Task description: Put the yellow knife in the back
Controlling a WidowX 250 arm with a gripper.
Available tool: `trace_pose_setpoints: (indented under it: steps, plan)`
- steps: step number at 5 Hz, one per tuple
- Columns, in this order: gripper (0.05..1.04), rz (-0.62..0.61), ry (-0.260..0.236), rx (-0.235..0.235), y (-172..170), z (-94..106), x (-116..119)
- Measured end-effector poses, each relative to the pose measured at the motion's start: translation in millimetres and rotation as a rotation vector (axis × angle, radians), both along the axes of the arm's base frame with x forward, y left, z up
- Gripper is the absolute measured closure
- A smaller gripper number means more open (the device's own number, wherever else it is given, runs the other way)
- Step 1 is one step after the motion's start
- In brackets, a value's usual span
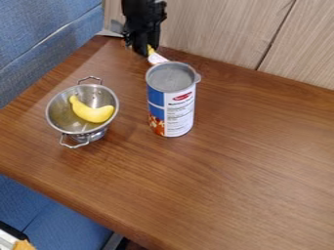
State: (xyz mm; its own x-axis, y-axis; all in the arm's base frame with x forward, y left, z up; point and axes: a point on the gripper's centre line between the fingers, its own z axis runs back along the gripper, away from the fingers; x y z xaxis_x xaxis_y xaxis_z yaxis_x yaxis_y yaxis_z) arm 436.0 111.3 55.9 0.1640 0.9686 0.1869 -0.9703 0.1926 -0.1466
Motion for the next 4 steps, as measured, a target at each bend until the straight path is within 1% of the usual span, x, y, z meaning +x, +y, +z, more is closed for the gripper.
trace_pose_setpoints:
  steps: [1, 2, 3, 4]
  plan:
    - [0.746, 0.011, 0.023, 0.017, 3.9, -9.2, 1.0]
    - [0.678, 0.022, 0.032, 0.016, 4.3, -13.9, 0.6]
    - [0.375, 0.096, 0.035, 0.022, 6.7, -18.4, -3.6]
    - [0.113, 0.167, 0.052, 0.062, 12.6, -20.1, -12.7]
